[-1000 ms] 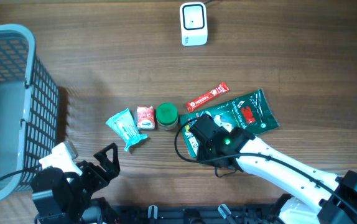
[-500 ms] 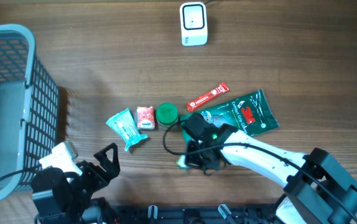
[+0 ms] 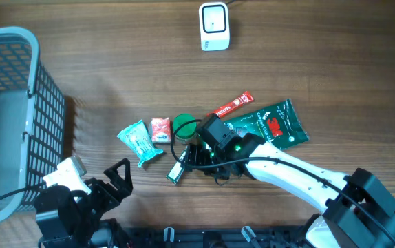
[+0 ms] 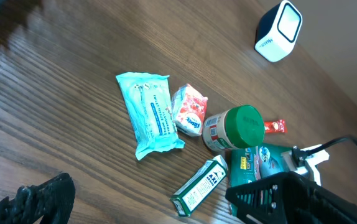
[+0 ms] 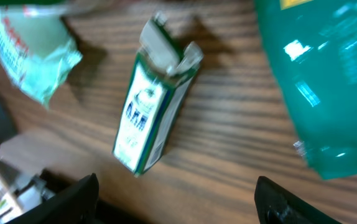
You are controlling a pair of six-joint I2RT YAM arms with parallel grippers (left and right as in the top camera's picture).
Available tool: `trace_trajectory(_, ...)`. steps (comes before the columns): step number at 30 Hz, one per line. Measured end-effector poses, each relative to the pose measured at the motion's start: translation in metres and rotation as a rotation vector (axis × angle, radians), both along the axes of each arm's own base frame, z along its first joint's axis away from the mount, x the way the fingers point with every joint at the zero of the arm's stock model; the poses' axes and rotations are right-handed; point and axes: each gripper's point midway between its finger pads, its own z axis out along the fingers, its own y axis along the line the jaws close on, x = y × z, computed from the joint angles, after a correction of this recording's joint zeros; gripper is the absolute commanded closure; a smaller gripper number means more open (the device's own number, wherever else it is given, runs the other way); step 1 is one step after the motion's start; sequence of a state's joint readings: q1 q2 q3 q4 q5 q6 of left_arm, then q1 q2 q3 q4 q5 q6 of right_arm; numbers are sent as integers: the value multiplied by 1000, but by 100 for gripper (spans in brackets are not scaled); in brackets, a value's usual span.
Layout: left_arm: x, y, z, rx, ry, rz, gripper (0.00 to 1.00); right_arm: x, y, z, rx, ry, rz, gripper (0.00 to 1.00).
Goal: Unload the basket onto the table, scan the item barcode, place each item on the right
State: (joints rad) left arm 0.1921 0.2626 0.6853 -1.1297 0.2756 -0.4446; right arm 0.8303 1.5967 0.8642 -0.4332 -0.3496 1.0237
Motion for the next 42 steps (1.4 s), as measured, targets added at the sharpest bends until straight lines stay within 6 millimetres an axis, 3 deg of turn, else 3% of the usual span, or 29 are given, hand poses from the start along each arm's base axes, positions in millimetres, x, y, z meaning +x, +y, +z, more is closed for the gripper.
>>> trace_trajectory(3, 0, 0, 0, 0, 0, 0, 0, 12, -1, 2, -35, -42, -24, 19)
trace_trajectory(7, 0, 0, 0, 0, 0, 0, 0, 38, 14, 8, -106, -58, -42, 24)
trace_trajectory(13, 0, 0, 0, 0, 0, 0, 0, 46, 29, -22, -252, 17, -49, 44)
trace_trajectory(17, 0, 0, 0, 0, 0, 0, 0, 37, 28, -31, -296, 69, -84, 59)
trace_trajectory(21, 0, 0, 0, 0, 0, 0, 0, 32, 31, -34, -314, 71, -119, 49)
trace_trajectory(27, 0, 0, 0, 0, 0, 0, 0, 13, 36, -37, -377, 45, -159, 74)
trace_trajectory(30, 0, 0, 0, 0, 0, 0, 0, 10, 27, -38, -421, 48, -193, 94)
trace_trajectory(35, 0, 0, 0, 0, 0, 0, 0, 6, 13, -36, -480, 66, -223, 95)
trace_trajectory(37, 0, 0, 0, 0, 0, 0, 0, 5, 4, -31, -510, 58, -226, 95)
trace_trajectory(39, 0, 0, 0, 0, 0, 0, 0, 10, 4, -11, -478, 17, -240, 95)
trace_trajectory(42, 0, 0, 0, 0, 0, 0, 0, 13, -7, 45, -402, -56, -312, 95)
